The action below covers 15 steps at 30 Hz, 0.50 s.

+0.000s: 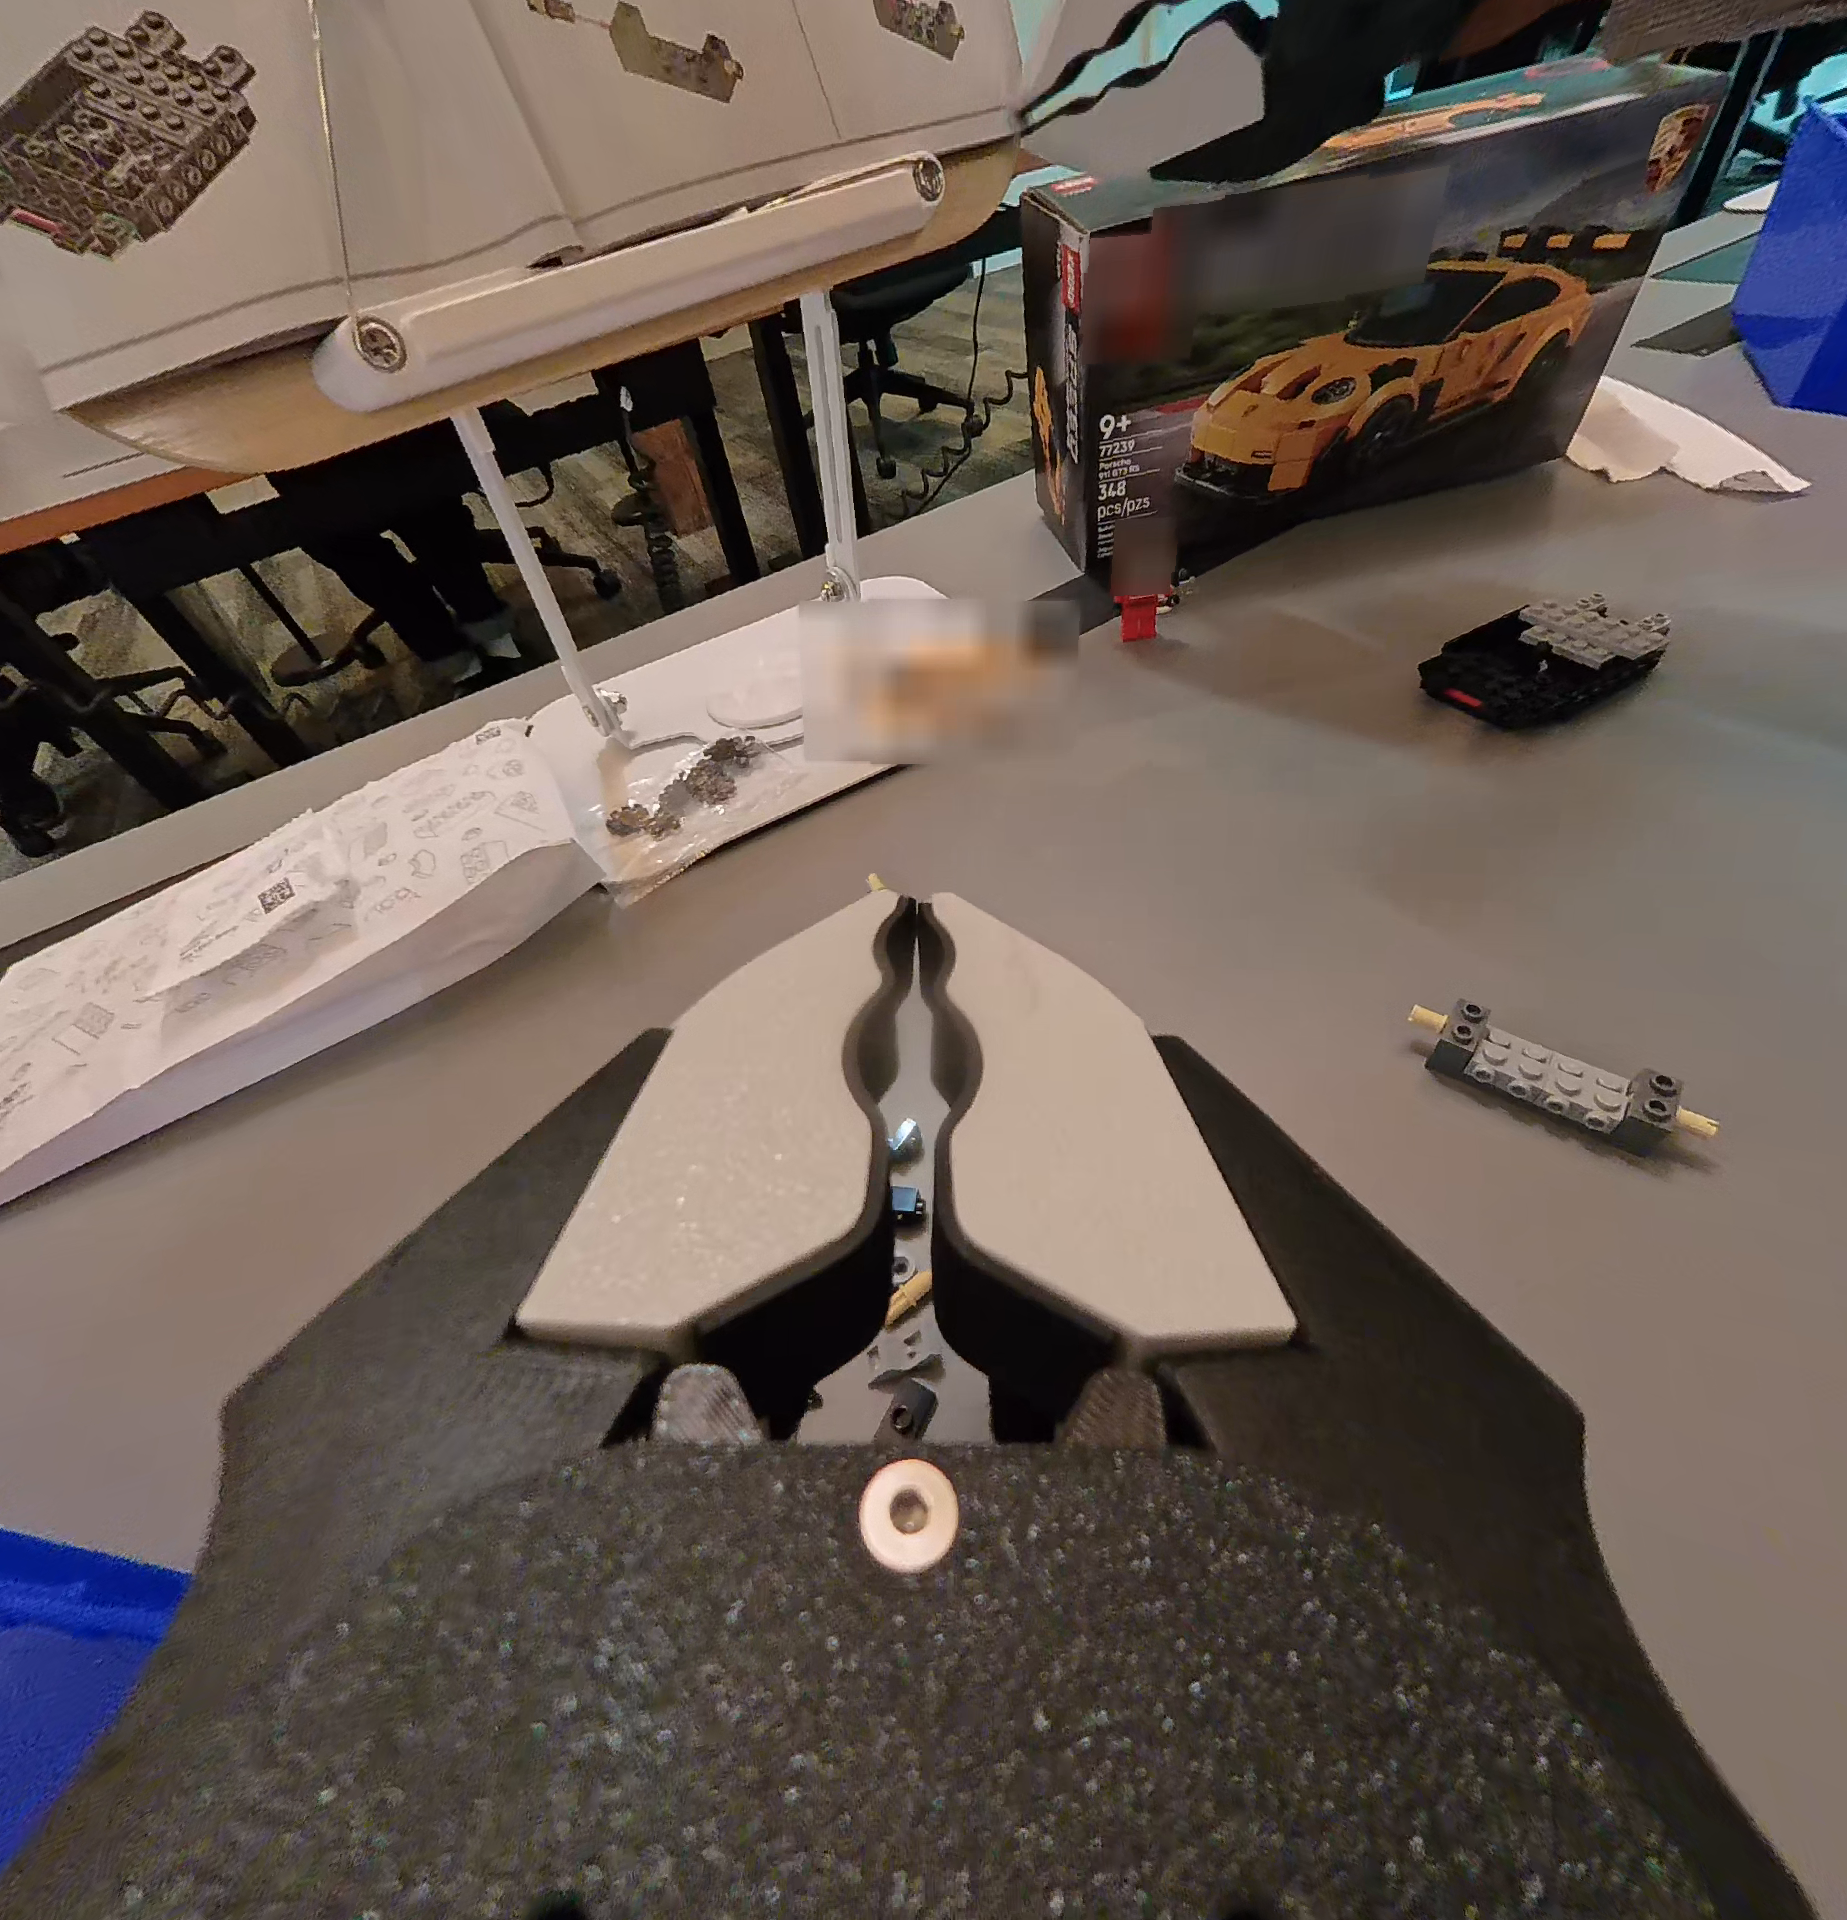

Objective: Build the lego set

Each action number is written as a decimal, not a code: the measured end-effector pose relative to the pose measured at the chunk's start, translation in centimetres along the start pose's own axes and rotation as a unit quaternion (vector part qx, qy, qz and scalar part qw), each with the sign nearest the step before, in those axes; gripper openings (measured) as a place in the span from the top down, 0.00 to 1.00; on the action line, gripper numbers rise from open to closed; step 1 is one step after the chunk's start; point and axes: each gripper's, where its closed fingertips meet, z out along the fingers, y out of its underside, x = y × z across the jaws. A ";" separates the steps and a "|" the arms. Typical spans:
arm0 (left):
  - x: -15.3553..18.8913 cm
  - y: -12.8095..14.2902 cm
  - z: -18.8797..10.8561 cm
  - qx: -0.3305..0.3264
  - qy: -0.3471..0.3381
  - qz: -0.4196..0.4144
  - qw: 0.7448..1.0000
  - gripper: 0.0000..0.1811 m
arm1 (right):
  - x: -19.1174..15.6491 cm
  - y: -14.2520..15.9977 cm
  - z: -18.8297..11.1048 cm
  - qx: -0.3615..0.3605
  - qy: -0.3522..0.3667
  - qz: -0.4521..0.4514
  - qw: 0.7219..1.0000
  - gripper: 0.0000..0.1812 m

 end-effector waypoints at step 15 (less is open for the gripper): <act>0.7 0.3 0.4 -0.008 0.011 0.004 1.000 1.00 | 0.2 0.0 -1.5 0.051 -0.262 0.349 0.898 1.00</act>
